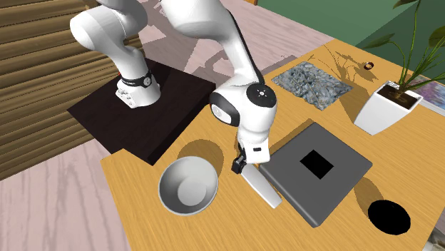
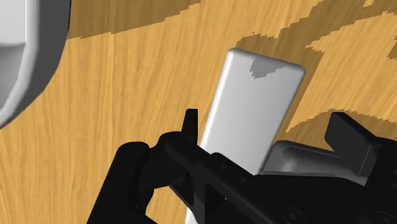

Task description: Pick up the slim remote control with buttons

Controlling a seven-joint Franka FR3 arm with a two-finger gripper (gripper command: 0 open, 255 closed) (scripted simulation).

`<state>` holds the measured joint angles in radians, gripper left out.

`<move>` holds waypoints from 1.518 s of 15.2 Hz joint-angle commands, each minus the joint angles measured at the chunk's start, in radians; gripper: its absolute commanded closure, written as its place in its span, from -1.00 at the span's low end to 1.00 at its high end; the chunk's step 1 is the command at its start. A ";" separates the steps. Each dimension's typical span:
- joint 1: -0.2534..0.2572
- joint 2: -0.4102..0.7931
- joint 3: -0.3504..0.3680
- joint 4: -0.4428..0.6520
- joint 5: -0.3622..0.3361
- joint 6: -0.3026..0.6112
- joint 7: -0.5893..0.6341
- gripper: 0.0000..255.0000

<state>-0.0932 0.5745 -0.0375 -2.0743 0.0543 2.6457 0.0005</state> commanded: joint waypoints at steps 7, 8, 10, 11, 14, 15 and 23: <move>-0.002 0.119 0.004 0.060 0.005 0.060 0.003 -1.00; -0.002 0.126 0.005 0.063 0.006 0.064 0.003 -1.00; -0.002 0.127 0.005 0.063 0.006 0.066 0.003 1.00; -0.002 0.127 0.005 0.062 0.006 0.066 0.003 1.00; -0.002 0.128 0.005 0.064 0.006 0.065 0.003 1.00; -0.002 0.128 0.005 0.064 0.006 0.065 0.003 1.00; 0.001 0.075 0.001 0.044 0.003 0.032 0.005 1.00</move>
<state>-0.0959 0.6658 -0.0371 -2.0231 0.0588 2.6848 0.0040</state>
